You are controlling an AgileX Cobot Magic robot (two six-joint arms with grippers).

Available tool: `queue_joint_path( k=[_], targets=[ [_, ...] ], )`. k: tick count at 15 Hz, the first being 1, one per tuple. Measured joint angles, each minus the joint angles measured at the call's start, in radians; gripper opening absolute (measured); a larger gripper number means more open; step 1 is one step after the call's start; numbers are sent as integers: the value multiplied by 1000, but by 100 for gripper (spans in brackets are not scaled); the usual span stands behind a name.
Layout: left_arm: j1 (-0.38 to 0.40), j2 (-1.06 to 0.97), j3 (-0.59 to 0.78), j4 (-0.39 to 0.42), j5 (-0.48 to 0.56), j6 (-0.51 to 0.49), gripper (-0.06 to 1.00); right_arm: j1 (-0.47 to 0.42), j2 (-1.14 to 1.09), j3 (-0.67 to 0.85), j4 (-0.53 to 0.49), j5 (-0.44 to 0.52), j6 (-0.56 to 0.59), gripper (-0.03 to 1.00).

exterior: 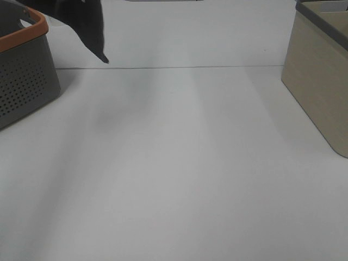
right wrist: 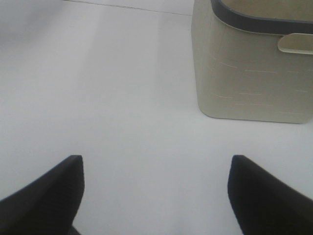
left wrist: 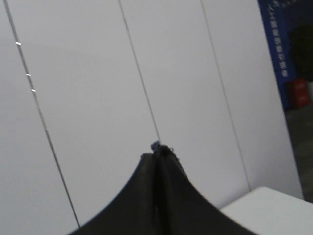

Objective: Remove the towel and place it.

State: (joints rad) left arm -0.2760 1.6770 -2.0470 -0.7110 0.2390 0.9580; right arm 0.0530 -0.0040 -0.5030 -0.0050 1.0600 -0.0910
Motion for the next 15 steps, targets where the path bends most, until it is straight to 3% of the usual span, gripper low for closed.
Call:
queue_joint_path(
  k=[1,6,9,13,15],
  targets=[
    [0,1,0,-15,121,0,0,0,0,0,0,0,0,79],
    [0,13,0,-47,510,-25,0,0,0,0,5,0,-1,79],
    [0,45,0,-50,679,-47,0,0,0,0,18,0,-1,79],
    [0,66,0,-25,945,-48,0,0,0,0,158,0,-43,79],
    [0,81,24,42,972,-47,0,0,8,-6,289,-36,-156,79]
  ],
)
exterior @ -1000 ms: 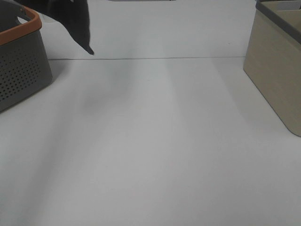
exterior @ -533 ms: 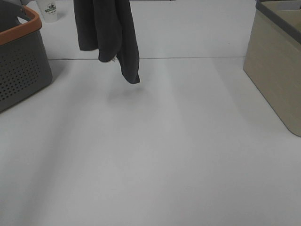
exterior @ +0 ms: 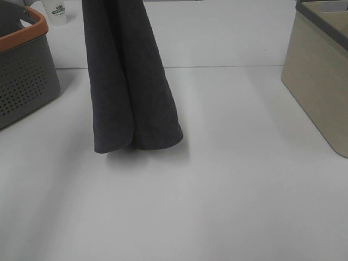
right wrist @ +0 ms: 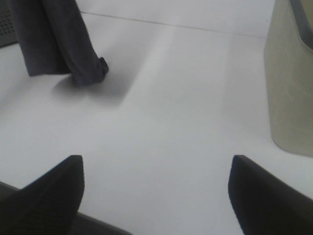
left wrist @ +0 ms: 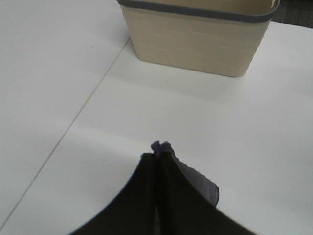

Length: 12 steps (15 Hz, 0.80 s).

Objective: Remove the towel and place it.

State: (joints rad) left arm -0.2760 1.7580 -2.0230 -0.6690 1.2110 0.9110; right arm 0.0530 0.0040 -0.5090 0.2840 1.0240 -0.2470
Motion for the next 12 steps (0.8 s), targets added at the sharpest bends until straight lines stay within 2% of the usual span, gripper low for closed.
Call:
queue_joint_path(
  k=[2,4,7,9,10,11,12],
  targets=[
    [0,8,48,10,0,15,0,0,43,-4,81,-88,-50,79],
    [0,9,76,19,4,51,0,0,140,-5,169,-209,-158,78],
    [0,-42,78,17,4,136,0,0,320,-5,304,-286,-462,76],
    [0,-94,78,-3,4,154,0,0,468,-5,506,-312,-689,76],
    [0,-104,78,-8,4,159,0,0,511,-5,572,-316,-757,76],
    [0,-134,78,-16,5,217,0,0,679,-5,798,-324,-1022,76],
    [0,-146,78,-16,5,245,0,0,758,-5,909,-324,-1152,76]
  ],
)
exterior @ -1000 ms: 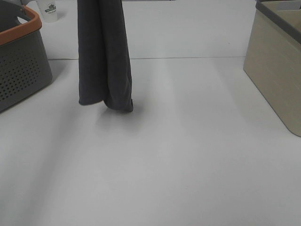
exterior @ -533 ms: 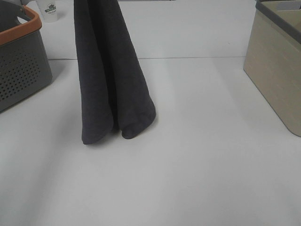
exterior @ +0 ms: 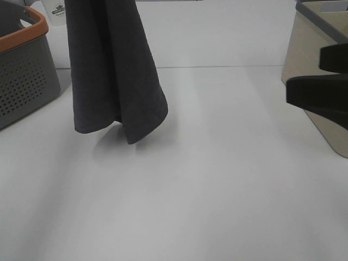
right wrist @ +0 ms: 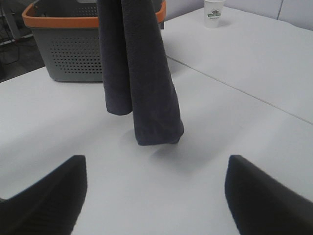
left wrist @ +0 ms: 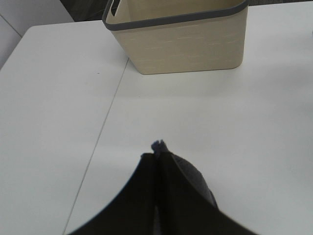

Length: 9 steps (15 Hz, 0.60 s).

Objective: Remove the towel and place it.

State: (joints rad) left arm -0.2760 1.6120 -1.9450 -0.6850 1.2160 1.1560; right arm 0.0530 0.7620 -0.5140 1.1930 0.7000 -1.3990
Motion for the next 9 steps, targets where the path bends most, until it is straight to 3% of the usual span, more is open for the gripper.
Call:
queue_joint_path(
  k=[4,7,9],
  targets=[
    [0,-10,0,0,-25,171,0,0,310,0,311,62,-492,76],
    [0,-10,0,-1,-63,241,0,0,486,0,475,130,-712,76],
    [0,-10,0,-1,-64,249,0,0,613,-1,533,163,-828,76]
  ],
)
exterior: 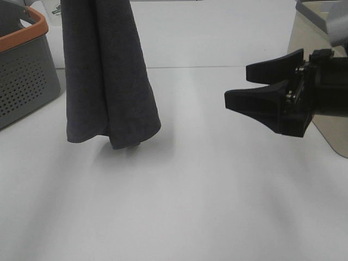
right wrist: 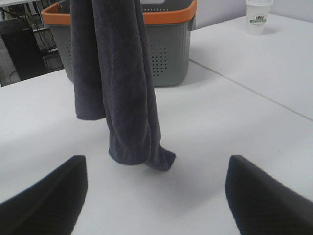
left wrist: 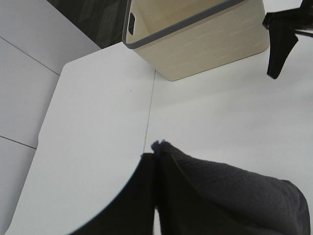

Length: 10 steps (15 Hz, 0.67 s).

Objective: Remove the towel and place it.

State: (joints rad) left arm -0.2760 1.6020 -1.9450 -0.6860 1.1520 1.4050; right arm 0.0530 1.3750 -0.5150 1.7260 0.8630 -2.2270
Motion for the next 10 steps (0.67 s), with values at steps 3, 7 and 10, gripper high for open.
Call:
queue_joint_path(
  k=[3,7,10],
  targets=[
    [0,0,0,-16,-1,1,0,29,169,-47,8,20,-61,76],
    [0,1,0,-17,6,1,0,239,376,-236,9,-150,-104,75],
    [0,13,28,6,54,1,0,263,485,-339,13,-179,-93,75]
  ],
)
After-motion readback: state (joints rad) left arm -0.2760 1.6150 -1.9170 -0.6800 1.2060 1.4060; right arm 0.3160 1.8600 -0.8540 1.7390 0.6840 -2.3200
